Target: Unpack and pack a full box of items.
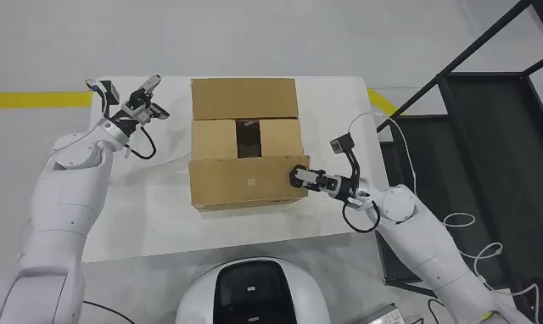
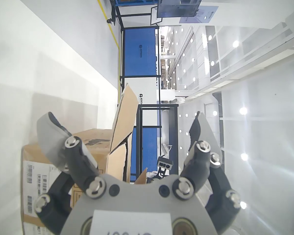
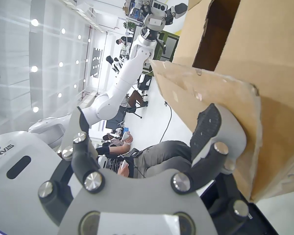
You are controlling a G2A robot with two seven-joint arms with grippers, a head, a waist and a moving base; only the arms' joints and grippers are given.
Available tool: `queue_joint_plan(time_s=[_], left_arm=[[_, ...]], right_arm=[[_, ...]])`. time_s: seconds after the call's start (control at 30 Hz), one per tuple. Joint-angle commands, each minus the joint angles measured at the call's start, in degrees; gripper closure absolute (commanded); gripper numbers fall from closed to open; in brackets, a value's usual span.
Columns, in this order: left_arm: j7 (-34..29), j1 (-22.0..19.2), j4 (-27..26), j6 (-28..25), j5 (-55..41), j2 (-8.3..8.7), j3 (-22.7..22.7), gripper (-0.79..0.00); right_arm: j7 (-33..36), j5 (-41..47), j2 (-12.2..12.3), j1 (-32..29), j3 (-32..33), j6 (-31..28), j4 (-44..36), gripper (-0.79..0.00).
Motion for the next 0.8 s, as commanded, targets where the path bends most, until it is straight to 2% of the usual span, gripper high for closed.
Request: queue_joint_plan(time_s=[0.0, 0.17, 0.33, 0.5, 0.77], left_arm=[[-0.2, -1.8, 2.9, -0.8, -0.2, -0.66, 1.2, -0.785], [0.7, -5.7, 9.4, -2.9, -1.4, -2.97, 4.3, -0.785], [-1.1, -8.4, 14.2, -3.4, -5.3, -5.44, 6.2, -0.785], [-0.7, -10.7, 17.2, -4.2, -5.7, -7.46, 8.1, -0.785], [-4.3, -12.8, 20.6, -4.3, -8.8, -9.6, 8.6, -0.785]], right_arm=[[-0.1, -0.7, -0.1, 0.2, -0.1, 0.0, 0.1, -0.785], [-0.3, -1.2, -0.3, 0.6, -0.3, -0.1, 0.6, -0.785], [0.4, -1.3, -0.5, 1.0, -0.5, -0.5, 1.6, -0.785], [1.4, -1.9, -0.6, 1.5, -0.7, -0.8, 2.6, -0.785], [2.3, -1.2, -1.0, 2.5, -1.2, -1.0, 3.6, -0.785]])
